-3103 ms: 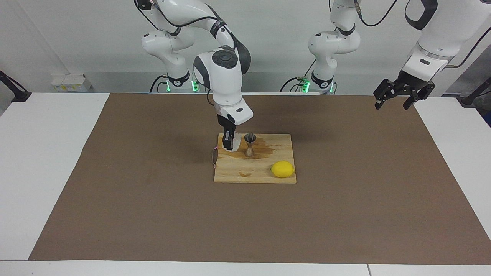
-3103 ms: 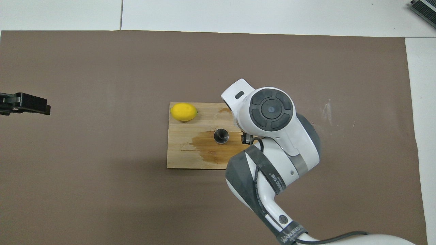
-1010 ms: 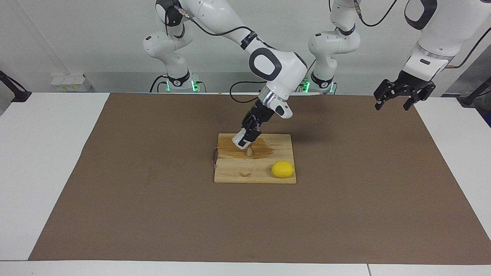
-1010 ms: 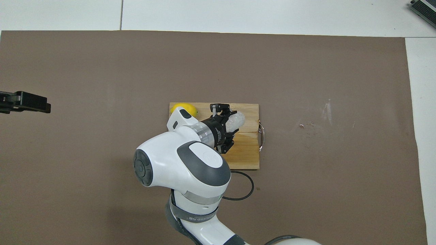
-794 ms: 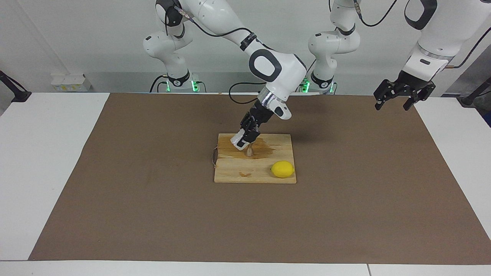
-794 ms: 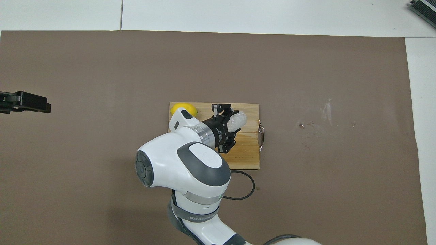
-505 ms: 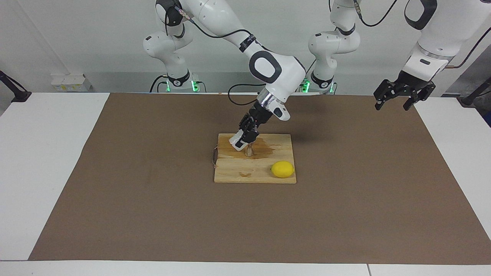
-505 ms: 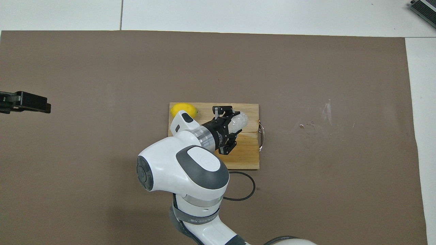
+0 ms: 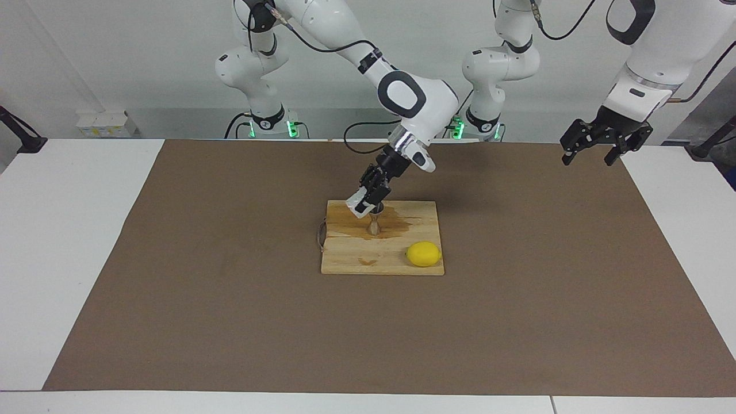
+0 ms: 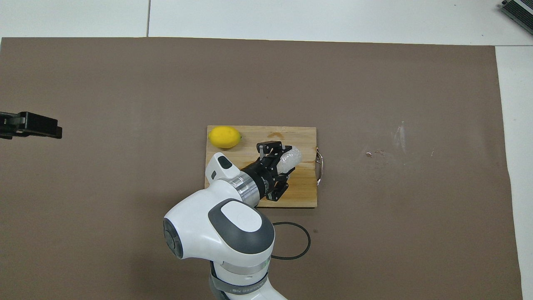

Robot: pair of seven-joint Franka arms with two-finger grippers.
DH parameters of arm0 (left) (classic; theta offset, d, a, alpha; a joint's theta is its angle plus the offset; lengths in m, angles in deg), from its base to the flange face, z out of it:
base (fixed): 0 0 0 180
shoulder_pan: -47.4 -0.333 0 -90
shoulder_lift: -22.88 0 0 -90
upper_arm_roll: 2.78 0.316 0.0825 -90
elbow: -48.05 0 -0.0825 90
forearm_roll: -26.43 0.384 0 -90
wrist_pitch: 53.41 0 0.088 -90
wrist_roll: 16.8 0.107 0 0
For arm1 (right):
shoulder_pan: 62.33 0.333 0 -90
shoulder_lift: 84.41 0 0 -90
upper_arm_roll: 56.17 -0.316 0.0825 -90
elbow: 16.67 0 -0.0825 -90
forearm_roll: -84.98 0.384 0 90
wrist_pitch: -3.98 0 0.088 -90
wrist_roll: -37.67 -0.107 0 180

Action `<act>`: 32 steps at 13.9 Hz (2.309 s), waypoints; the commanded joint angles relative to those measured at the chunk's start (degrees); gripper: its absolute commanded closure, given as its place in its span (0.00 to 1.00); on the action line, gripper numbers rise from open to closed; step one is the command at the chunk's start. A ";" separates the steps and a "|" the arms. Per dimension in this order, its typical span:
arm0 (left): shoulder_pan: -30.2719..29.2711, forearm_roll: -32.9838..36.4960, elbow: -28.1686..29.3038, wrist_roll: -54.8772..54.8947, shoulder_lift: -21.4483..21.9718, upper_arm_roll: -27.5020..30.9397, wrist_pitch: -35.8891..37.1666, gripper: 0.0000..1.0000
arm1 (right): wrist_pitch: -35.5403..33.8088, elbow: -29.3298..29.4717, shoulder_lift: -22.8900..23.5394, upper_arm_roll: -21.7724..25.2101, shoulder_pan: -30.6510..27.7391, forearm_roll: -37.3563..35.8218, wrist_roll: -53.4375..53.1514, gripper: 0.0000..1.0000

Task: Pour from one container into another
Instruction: 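Tilt the white cup with the right gripper into the metal cup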

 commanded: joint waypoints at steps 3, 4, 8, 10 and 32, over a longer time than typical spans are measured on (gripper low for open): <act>-0.37 0.25 0.55 0.88 0.41 -0.19 -0.63 0.00 | 1.41 -5.14 -2.90 -0.14 -0.04 -3.94 -4.57 1.00; -0.37 0.25 0.46 0.88 0.41 -0.19 -0.63 0.00 | 1.76 -6.19 -3.26 -0.14 0.04 -4.81 -5.89 1.00; -0.19 0.25 0.55 0.88 0.23 -0.19 -0.81 0.00 | 2.99 -8.49 -4.14 -0.23 0.92 -7.28 -8.97 1.00; -0.37 0.25 0.28 0.88 0.23 -0.28 -0.98 0.00 | 3.08 -9.01 -4.57 -0.23 1.01 -8.16 -9.59 1.00; -0.37 -0.01 0.19 0.88 0.14 -0.28 -1.07 0.00 | 7.12 -11.30 -5.28 -0.32 0.84 -13.52 -8.02 1.00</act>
